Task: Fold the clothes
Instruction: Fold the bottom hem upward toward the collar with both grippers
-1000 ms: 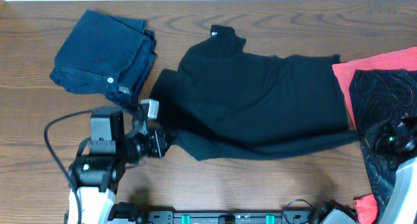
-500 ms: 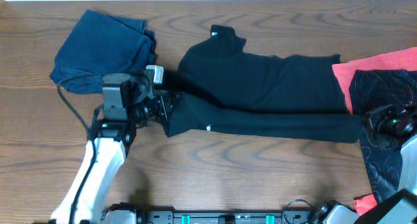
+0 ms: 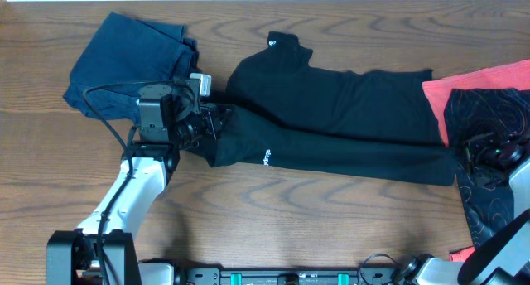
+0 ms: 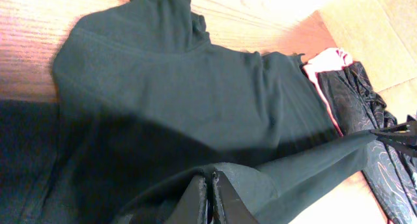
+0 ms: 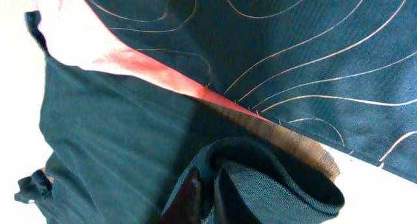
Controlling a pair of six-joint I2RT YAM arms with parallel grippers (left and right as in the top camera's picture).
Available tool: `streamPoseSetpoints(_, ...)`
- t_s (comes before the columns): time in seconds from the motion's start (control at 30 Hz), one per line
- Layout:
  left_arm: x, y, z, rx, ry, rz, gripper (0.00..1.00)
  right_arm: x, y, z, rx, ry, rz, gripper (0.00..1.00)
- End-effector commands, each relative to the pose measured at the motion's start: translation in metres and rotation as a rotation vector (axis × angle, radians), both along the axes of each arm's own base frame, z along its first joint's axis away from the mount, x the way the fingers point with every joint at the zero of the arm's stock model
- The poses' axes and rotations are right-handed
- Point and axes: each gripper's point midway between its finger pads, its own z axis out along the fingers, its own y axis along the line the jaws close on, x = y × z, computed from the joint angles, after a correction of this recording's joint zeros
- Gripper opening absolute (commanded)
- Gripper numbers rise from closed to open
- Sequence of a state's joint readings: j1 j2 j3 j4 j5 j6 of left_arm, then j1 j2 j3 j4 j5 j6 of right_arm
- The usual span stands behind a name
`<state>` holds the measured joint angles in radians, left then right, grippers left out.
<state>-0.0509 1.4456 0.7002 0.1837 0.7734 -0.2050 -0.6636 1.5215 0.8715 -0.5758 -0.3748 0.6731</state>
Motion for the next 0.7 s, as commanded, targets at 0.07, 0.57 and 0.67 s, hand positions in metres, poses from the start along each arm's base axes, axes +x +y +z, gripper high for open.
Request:
streamPoseSetpoints(0.07, 0.01, 0.007, 0.001, 0.042, -0.026, 0.041, 0.32, 0.012, -0.005, 0.004, -0.02, -0.03, 0.005, 0.18)
streamPoseSetpoints(0.57, -0.046, 0.022, -0.06, 0.15, 0.314, 0.028, 0.62, -0.024, 0.027, -0.012, 0.035, 0.1, 0.176, 0.37)
streamPoseSetpoints(0.67, -0.058, 0.035, -0.078, 0.248, 0.381, 0.057, 0.62, -0.027, 0.038, -0.017, 0.053, 0.11, 0.208, 0.38)
